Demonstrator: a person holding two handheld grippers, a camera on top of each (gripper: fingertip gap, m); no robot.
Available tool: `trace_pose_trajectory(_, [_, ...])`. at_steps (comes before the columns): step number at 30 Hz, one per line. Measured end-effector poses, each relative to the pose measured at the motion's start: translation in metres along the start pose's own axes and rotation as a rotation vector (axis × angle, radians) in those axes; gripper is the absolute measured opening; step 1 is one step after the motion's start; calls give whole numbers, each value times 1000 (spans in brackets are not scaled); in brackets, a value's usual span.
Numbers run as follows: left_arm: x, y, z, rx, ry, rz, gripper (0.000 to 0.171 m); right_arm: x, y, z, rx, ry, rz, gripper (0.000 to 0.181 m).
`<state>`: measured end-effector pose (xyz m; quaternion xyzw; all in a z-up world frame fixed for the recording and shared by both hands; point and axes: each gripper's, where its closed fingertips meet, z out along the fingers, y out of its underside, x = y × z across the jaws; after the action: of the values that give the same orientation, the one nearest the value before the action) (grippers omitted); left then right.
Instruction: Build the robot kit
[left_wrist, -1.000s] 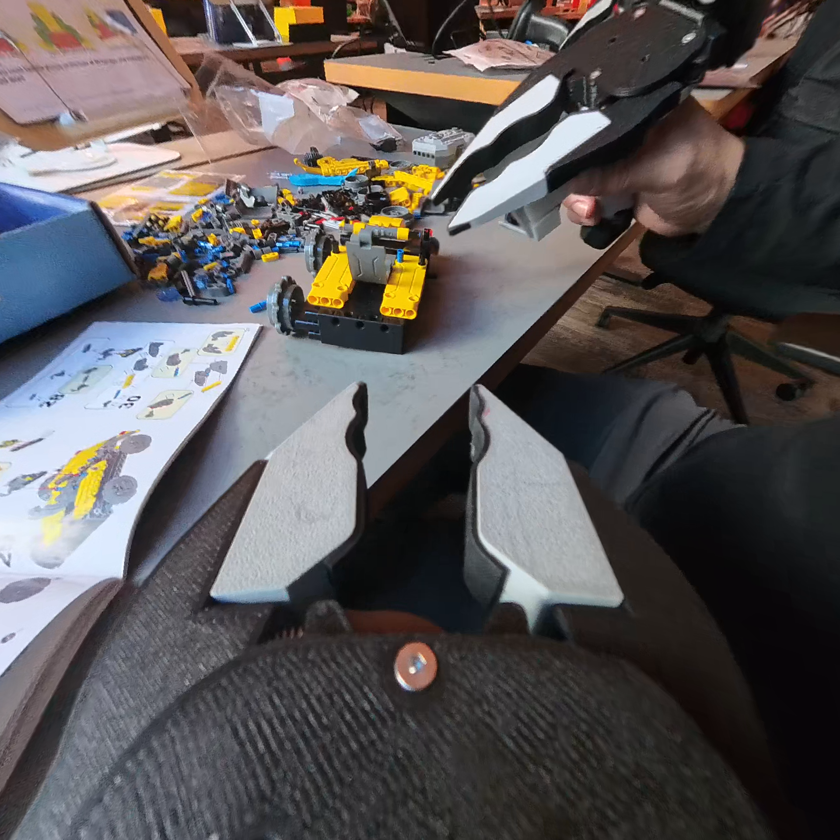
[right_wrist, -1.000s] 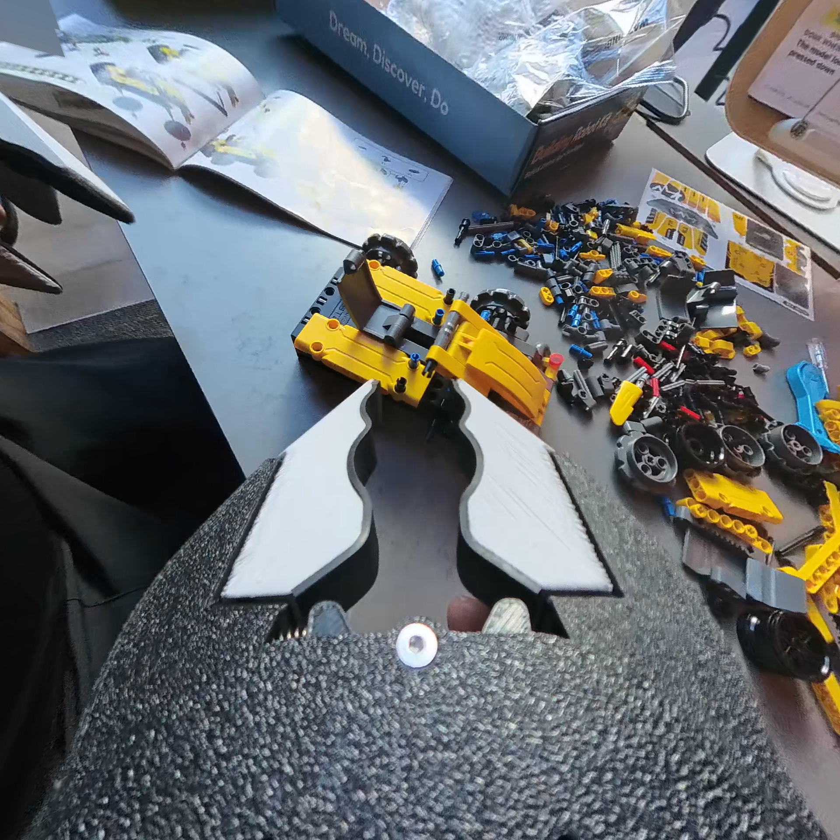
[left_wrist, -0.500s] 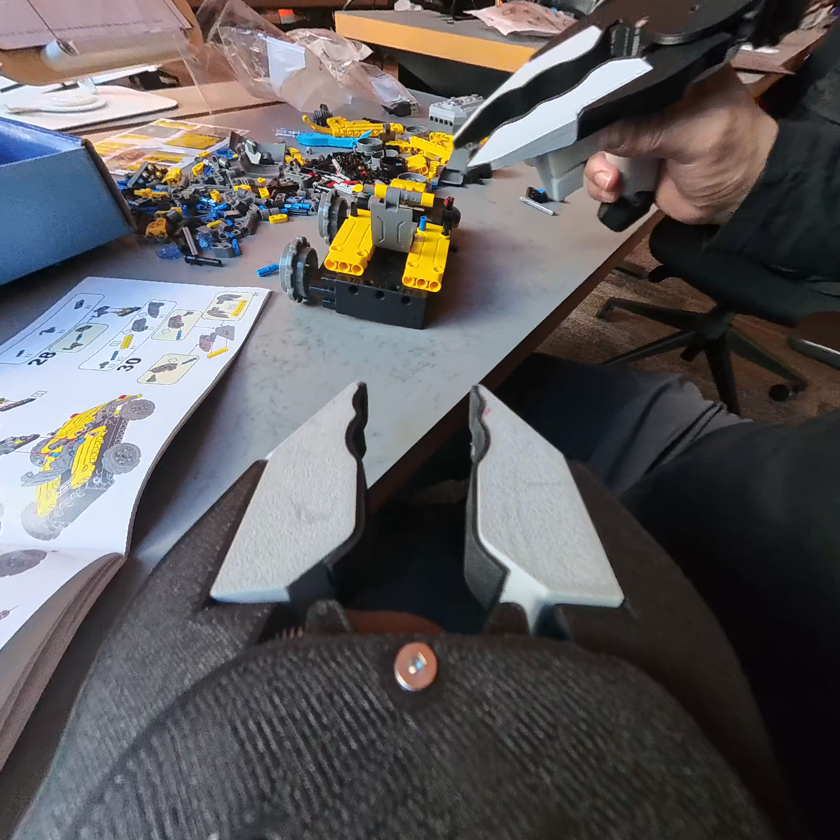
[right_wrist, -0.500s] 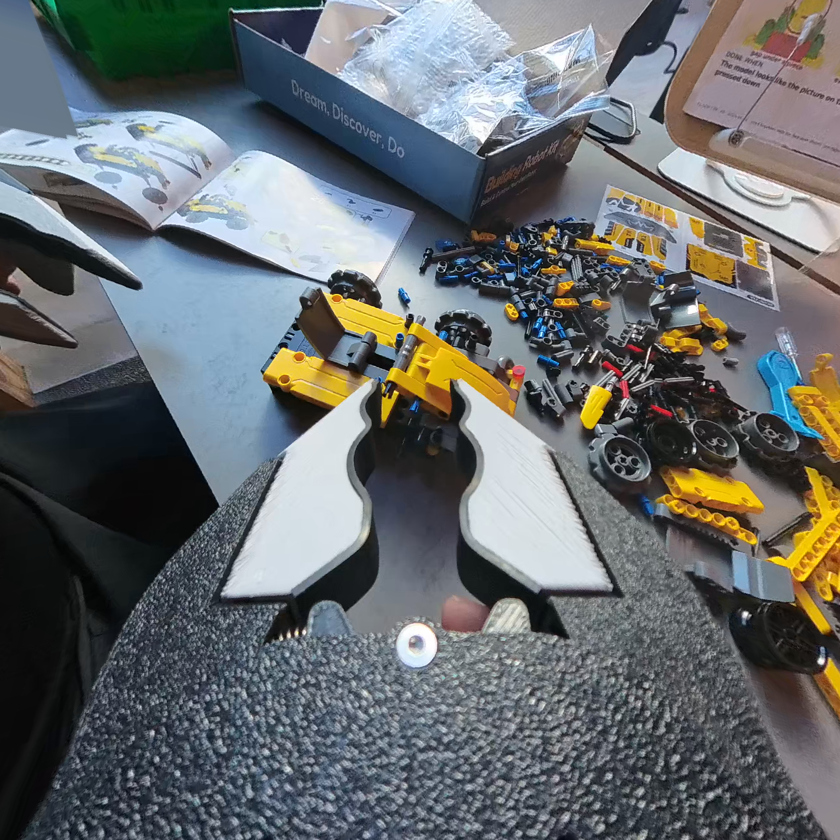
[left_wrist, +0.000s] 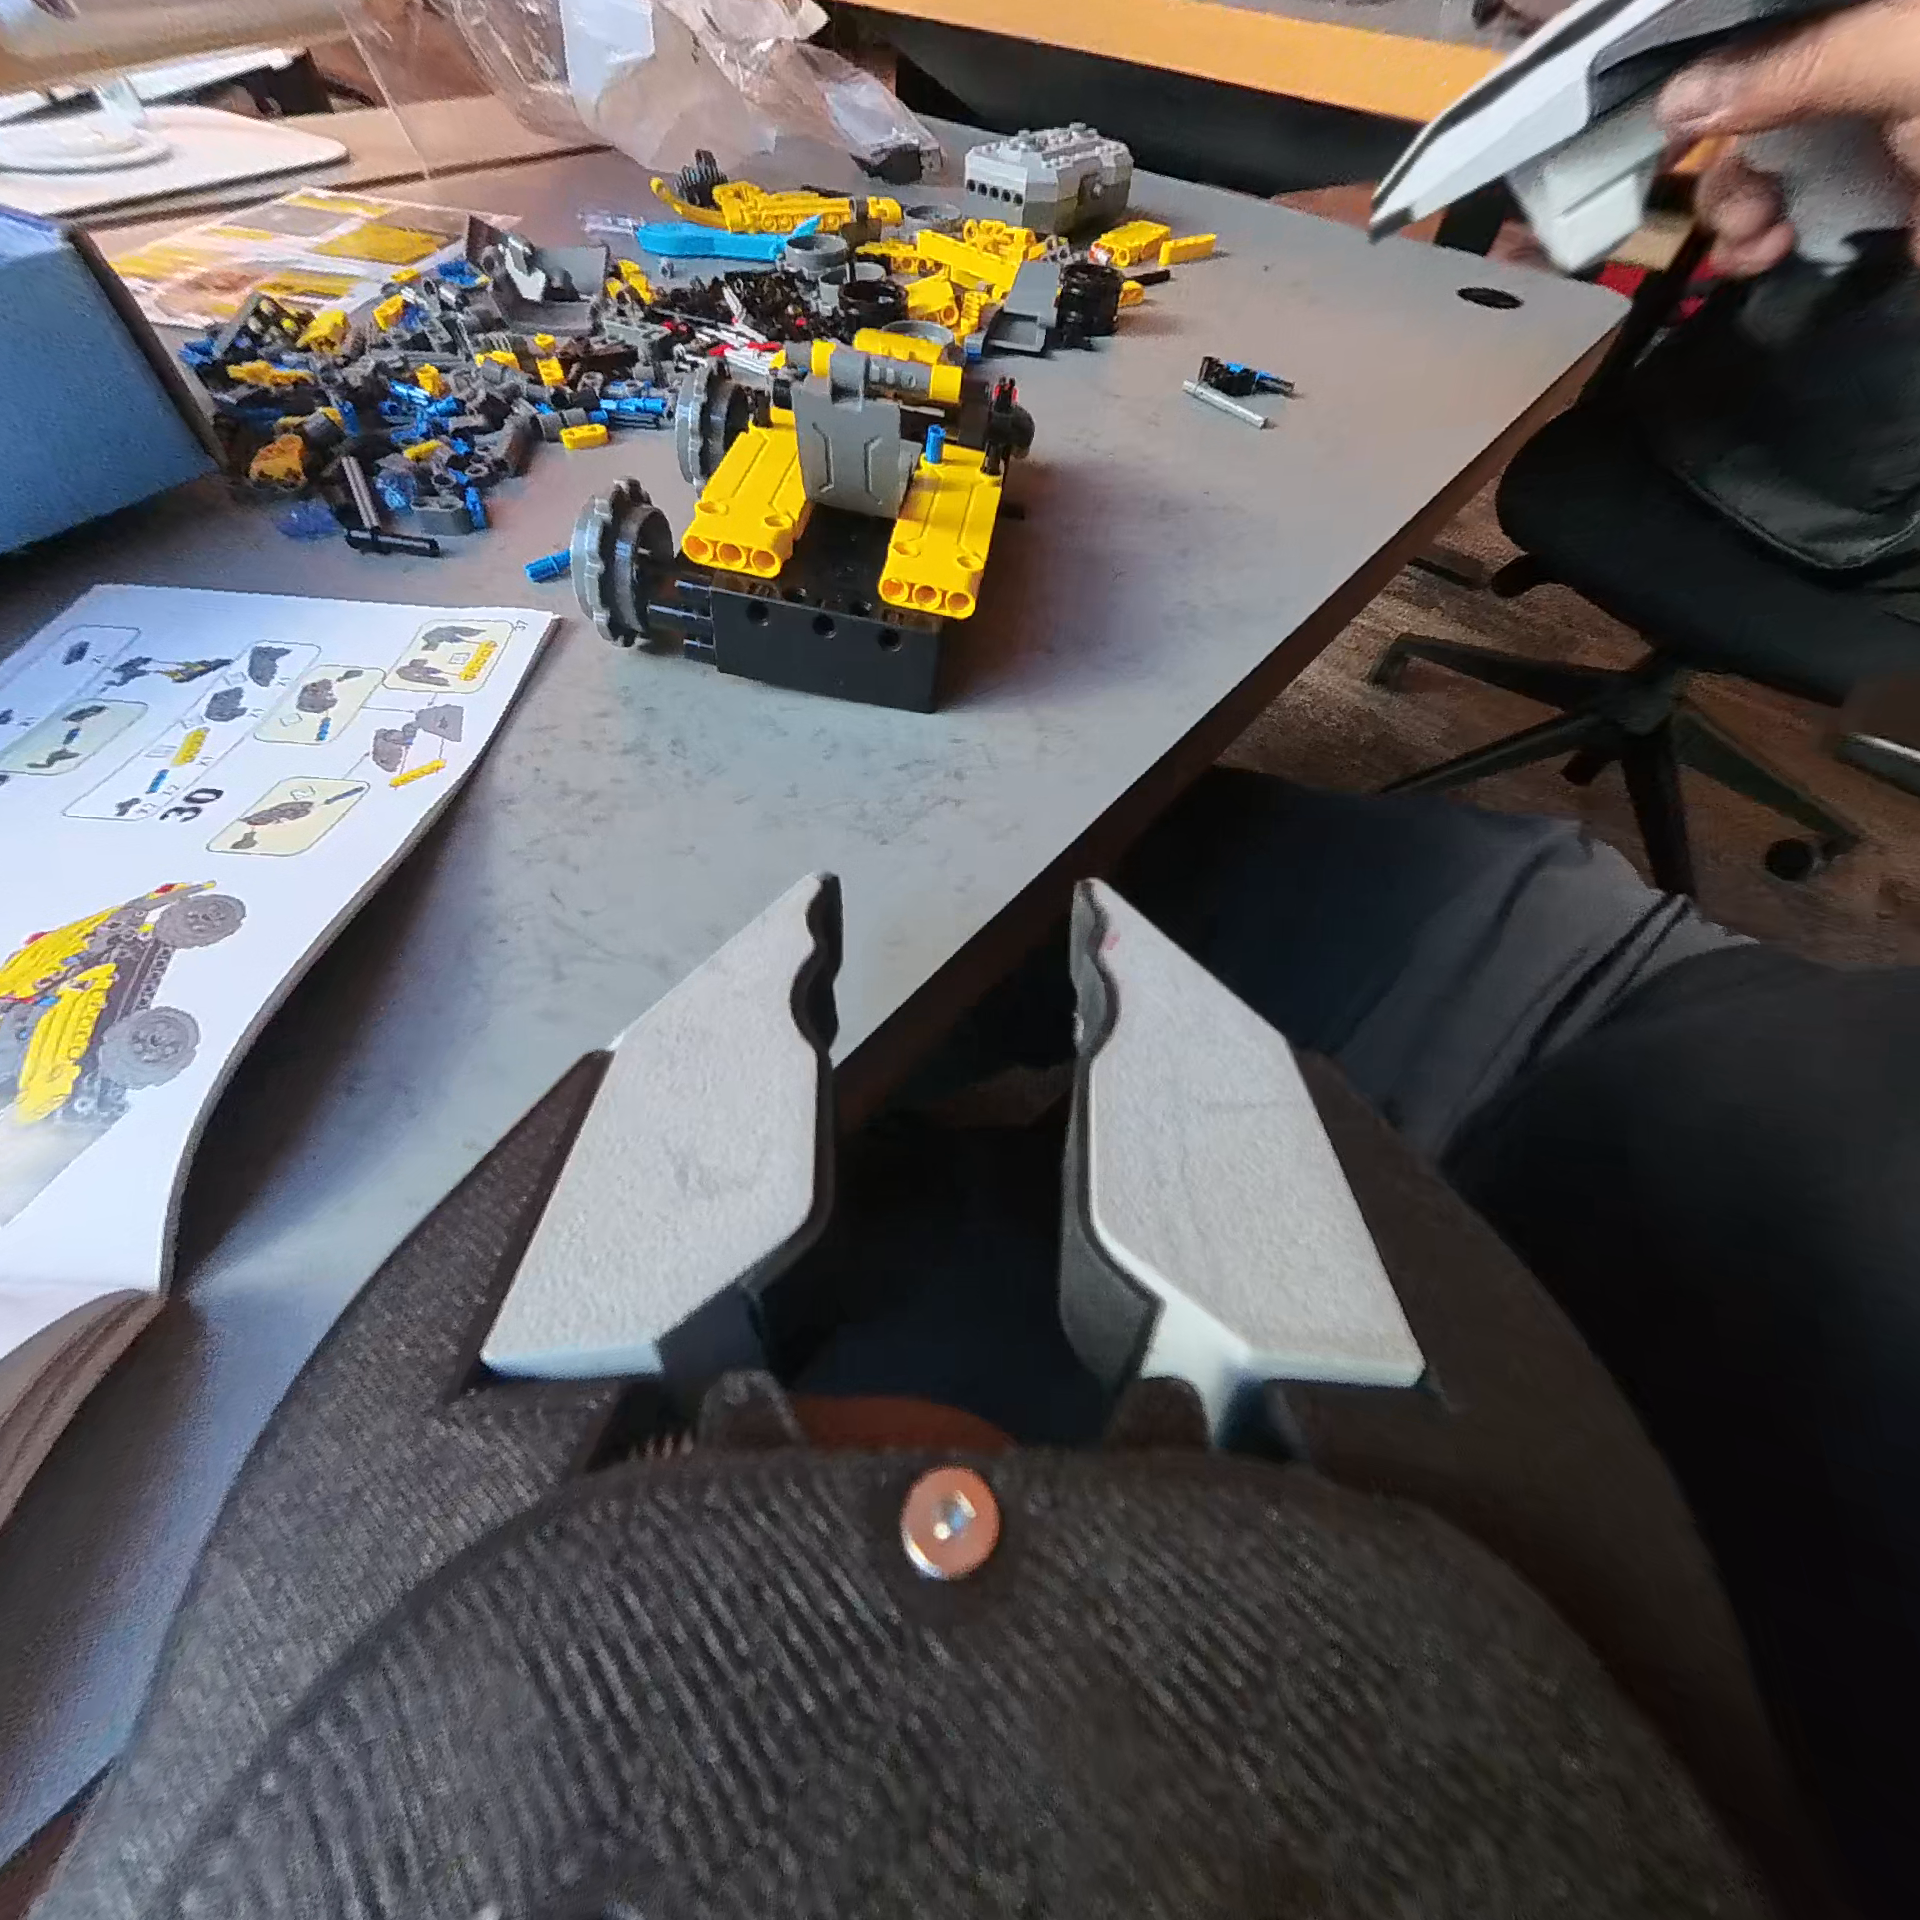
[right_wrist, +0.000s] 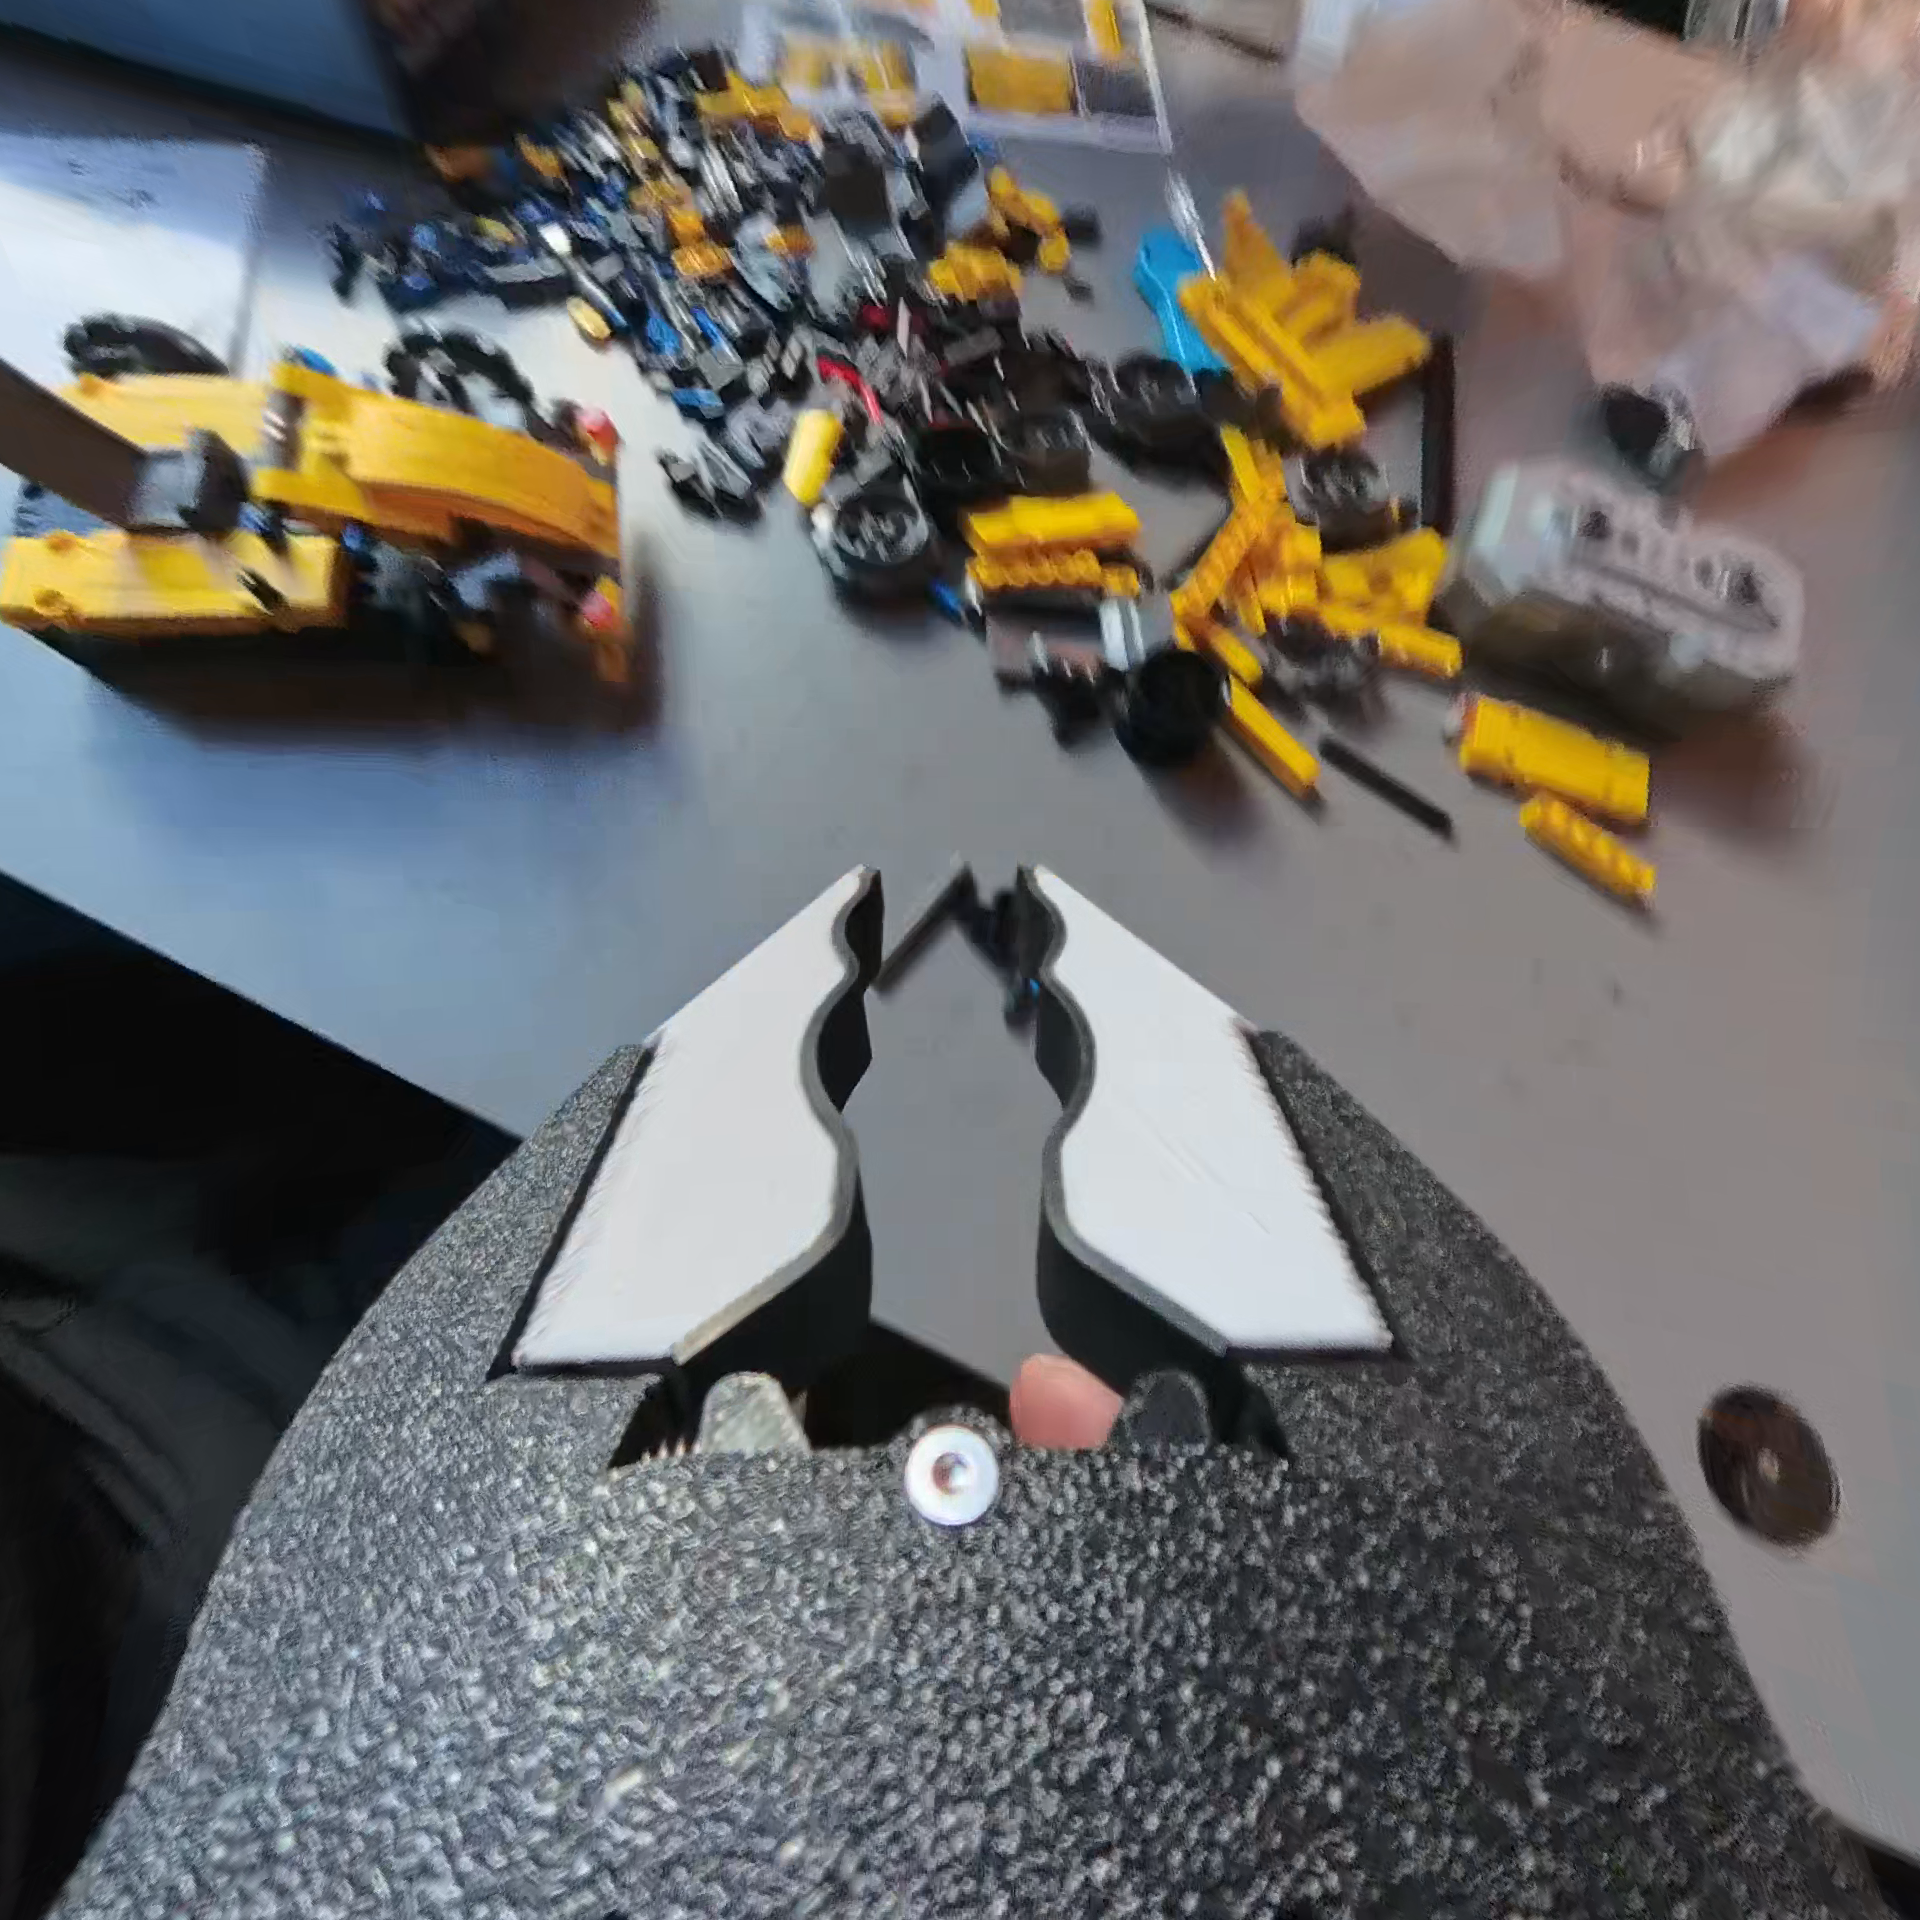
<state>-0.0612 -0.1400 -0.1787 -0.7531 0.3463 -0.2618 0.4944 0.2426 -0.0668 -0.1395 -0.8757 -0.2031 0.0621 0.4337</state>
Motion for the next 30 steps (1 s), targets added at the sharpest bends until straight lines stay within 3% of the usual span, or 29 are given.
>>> trace_pose_trajectory(4, [2,4,5,-20,-11,26,41,21,26,-4,-76,-4,147,22])
trace_pose_trajectory(11, [-1,6,5,-25,-37,46,39,-14,28,20,-97,-132,153,24])
trace_pose_trajectory(19, [-1,2,1,-2,-40,77,39,-23,35,46,-166,-131,186,21])
trace_pose_trajectory(25, [14,-11,-6,70,31,133,33,-27,37,53,-195,-158,185,4])
trace_pose_trajectory(30, [31,-18,-9,122,74,257,34,-69,31,45,-216,-331,137,4])
